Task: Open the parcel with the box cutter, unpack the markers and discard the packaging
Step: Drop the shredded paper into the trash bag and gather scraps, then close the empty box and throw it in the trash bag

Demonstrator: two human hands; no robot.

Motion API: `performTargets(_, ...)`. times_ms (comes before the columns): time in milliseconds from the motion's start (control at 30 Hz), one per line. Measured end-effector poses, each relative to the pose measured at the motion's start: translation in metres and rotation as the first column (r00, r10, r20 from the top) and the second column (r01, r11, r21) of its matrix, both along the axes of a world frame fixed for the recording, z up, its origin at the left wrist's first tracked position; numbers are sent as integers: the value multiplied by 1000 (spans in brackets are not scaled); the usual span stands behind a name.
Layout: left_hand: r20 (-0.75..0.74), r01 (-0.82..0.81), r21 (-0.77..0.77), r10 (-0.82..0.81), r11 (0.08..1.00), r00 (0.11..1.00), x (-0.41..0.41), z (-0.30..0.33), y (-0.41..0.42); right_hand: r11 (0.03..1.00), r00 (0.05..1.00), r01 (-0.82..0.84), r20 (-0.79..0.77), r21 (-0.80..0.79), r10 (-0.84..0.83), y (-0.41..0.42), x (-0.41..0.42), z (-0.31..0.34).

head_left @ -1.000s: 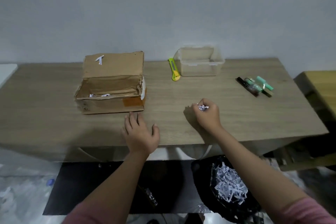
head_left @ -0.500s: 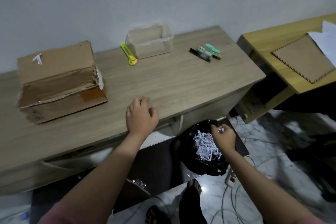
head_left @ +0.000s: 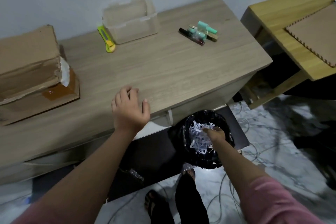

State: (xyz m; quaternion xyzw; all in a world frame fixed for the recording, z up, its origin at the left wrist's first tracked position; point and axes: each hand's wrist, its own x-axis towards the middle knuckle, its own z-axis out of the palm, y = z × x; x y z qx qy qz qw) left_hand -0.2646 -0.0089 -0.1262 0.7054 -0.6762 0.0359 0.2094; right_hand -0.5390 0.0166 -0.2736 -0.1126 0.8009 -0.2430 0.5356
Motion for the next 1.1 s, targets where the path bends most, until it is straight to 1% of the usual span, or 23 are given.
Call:
performTargets(67,11,21,-33,-21,999,1000,1,-2,-2,999,996,21,92,-32,-18,-3,-6,0)
performTargets(100,14,23,-38,-23,999,1000,1,-2,-3,999,997,-9,79,-42,12,-3,-7,0)
performTargets(167,16,21,-30,-20,999,1000,1,-2,-4,995,996,-89,-8,-52,89,0,-12,0)
performTargets(267,15,5,-9,-5,1000,1000,0,-1,-4,965,976,-198,-120,-173,179,6,-19,11)
performTargets(333,-14,-12,27,12,1000,1000,-2,1,-3,943,962,-227,-205,-243,179,10,-22,17)
performTargets(400,-56,-20,74,24,997,998,-2,4,0,919,945,-272,-262,-286,198,13,-23,29)
performTargets(467,-121,-23,136,40,990,992,-2,9,1,892,936,-307,-277,-333,218,14,-20,45)
performTargets(533,-217,-8,199,52,980,975,-2,14,2,841,897,-385,-367,-380,245,13,-12,66)
performTargets(600,-296,31,216,35,976,955,1,19,8,757,853,-468,-457,-457,252,9,4,91)
performTargets(633,-321,42,208,28,977,947,5,21,12,691,834,-509,-492,-514,248,6,15,104)
performTargets(667,-341,40,187,26,982,940,10,22,17,607,814,-551,-528,-572,241,5,29,120)
performTargets(733,-372,13,119,32,993,928,24,27,26,396,764,-638,-610,-661,212,-1,58,149)
performTargets(767,-389,-11,84,43,996,920,33,32,29,288,746,-664,-638,-690,191,-5,75,163)
performTargets(800,-399,-39,42,53,998,915,43,40,31,203,742,-671,-647,-713,177,-10,93,179)
performTargets(833,-396,-72,-13,61,997,916,55,50,33,142,749,-662,-642,-736,167,-15,113,192)
performTargets(867,-380,-107,-77,70,991,922,69,60,36,114,759,-649,-631,-752,161,-21,134,204)
performTargets(900,-361,-147,-136,89,980,928,84,70,38,102,775,-629,-611,-770,163,-27,156,214)
performTargets(967,-346,-254,-211,171,944,923,121,93,44,122,816,-567,-536,-815,214,-37,206,229)
performTargets(1033,-368,-360,-220,265,906,891,162,107,47,176,850,-498,-437,-849,296,-46,254,240)
performTargets(1100,-373,-436,-197,344,878,862,206,116,50,238,852,-469,-366,-850,374,-57,299,247)
